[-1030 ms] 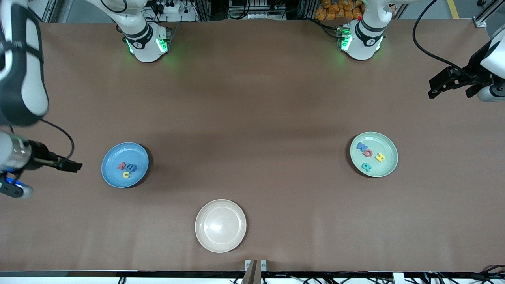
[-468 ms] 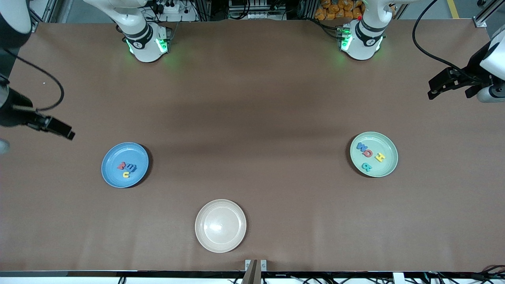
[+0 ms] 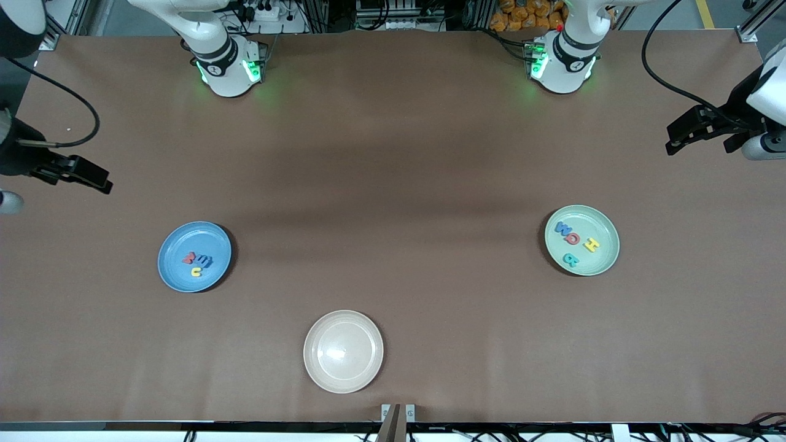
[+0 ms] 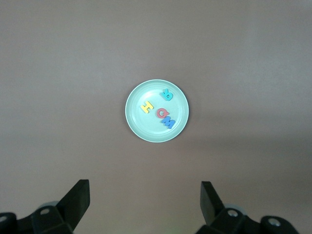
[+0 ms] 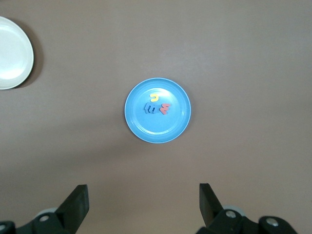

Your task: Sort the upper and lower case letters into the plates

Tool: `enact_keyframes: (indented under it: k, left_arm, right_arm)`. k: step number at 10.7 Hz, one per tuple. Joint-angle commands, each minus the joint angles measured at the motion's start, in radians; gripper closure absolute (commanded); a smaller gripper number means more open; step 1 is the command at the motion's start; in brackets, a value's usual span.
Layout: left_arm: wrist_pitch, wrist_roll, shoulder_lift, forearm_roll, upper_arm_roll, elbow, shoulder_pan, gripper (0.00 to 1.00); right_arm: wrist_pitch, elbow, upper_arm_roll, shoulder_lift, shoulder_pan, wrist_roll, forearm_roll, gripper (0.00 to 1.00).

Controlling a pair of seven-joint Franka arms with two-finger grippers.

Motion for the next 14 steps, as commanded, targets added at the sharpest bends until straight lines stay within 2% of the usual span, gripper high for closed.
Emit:
enact_keyframes:
  k: [1,11,14]
  left_arm:
    - [-0.004,0.003,-0.002,-0.010,0.001,0.004,0.004,0.00]
    - [-0.002,0.004,0.000,-0.007,0.004,0.006,0.004,0.00]
    - [-0.002,0.003,0.013,-0.006,0.004,0.036,0.004,0.00]
  right_arm:
    - [0.048,-0.117,-0.030,-0.081,0.030,-0.013,0.011,0.00]
    - [0.030,-0.104,-0.027,-0.072,0.046,-0.009,0.013,0.00]
    - [-0.008,-0.101,-0.027,-0.075,0.046,-0.022,0.013,0.00]
